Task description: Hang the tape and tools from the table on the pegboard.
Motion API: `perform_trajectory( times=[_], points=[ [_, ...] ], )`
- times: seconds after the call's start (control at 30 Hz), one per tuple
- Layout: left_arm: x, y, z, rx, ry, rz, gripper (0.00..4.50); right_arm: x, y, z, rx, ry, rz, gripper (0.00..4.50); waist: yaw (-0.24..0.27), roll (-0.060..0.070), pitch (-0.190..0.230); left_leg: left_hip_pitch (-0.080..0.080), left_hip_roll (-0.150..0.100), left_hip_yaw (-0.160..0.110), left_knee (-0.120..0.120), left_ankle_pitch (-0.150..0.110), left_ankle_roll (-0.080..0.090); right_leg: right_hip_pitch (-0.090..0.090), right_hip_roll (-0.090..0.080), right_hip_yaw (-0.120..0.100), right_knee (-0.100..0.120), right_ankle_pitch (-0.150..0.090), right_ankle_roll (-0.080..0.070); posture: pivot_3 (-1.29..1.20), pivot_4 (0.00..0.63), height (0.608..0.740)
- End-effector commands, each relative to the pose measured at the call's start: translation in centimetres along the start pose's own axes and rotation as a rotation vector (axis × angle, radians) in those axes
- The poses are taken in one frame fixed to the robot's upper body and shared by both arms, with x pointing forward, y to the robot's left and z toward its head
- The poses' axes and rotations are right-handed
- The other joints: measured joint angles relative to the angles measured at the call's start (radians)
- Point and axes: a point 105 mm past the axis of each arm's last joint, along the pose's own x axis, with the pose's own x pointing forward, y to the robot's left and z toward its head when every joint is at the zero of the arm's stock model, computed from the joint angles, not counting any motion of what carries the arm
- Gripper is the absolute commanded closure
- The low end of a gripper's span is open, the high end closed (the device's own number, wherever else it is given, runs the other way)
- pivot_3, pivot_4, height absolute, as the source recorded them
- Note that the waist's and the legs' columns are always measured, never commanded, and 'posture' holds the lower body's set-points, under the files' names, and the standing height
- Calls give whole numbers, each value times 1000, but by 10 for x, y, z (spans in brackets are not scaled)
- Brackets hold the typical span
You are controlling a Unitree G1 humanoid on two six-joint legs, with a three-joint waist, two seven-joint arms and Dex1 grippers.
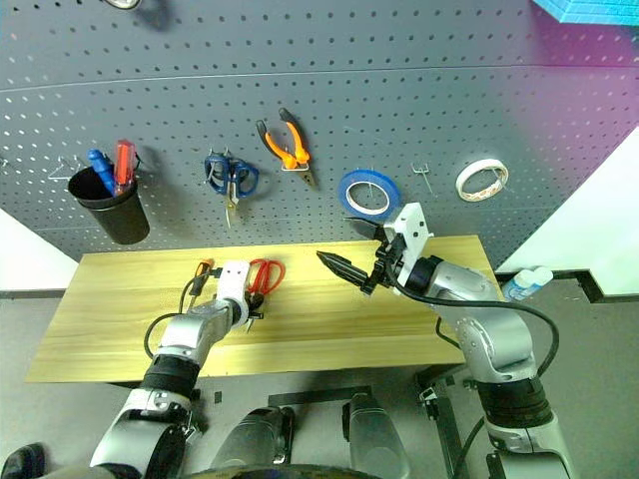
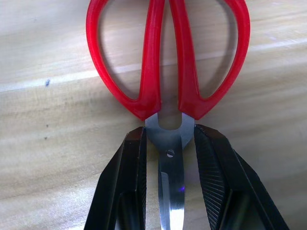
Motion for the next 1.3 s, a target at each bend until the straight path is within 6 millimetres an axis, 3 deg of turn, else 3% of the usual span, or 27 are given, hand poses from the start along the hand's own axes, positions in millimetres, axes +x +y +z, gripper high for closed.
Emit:
perform_trajectory(
  times=[0.03, 0.43, 0.63, 0.97, 1.23, 1.3],
  points=[
    [-15, -7, 29, 29, -154, -73, 3410, -2, -5, 14, -24, -65, -12, 0, 0, 0, 0, 0, 0, 0, 0, 0, 0, 0, 0, 0, 0, 0, 0, -132, 172, 740],
    [-53, 12, 20, 140, -301, -39, 3410, -13, -17, 10, -28, -45, 42, 0, 6, 1, 1, 0, 0, 0, 0, 0, 1, 0, -1, 0, -1, 0, 0, -113, 171, 740],
    [-58, 42, 16, 189, -387, 148, 3410, -32, -7, 1, -5, -37, 208, 0, 23, 1, 1, 0, 0, 0, 0, -1, 1, 1, 0, 0, -3, 0, 0, -106, 173, 740],
    [-58, 22, 18, 243, -443, 68, 3410, -53, -13, -3, -10, -24, 239, 0, 23, 1, 1, 0, 0, 1, 0, -1, 2, 1, -1, 0, -3, 0, 0, -104, 175, 740],
    [-82, 6, 30, 352, -601, -17, 3410, -61, -20, -6, 25, -47, 209, 0, 25, 2, 1, 0, 0, 1, 0, -1, 2, 1, -1, 0, -3, 0, 0, -109, 175, 740],
    [-84, 3, 25, 355, -599, -51, 3410, -63, -23, -4, 42, -71, 199, 0, 25, 2, 1, 0, 0, 1, 0, -1, 2, 1, -1, 0, -3, 0, 0, -109, 173, 740]
  ],
)
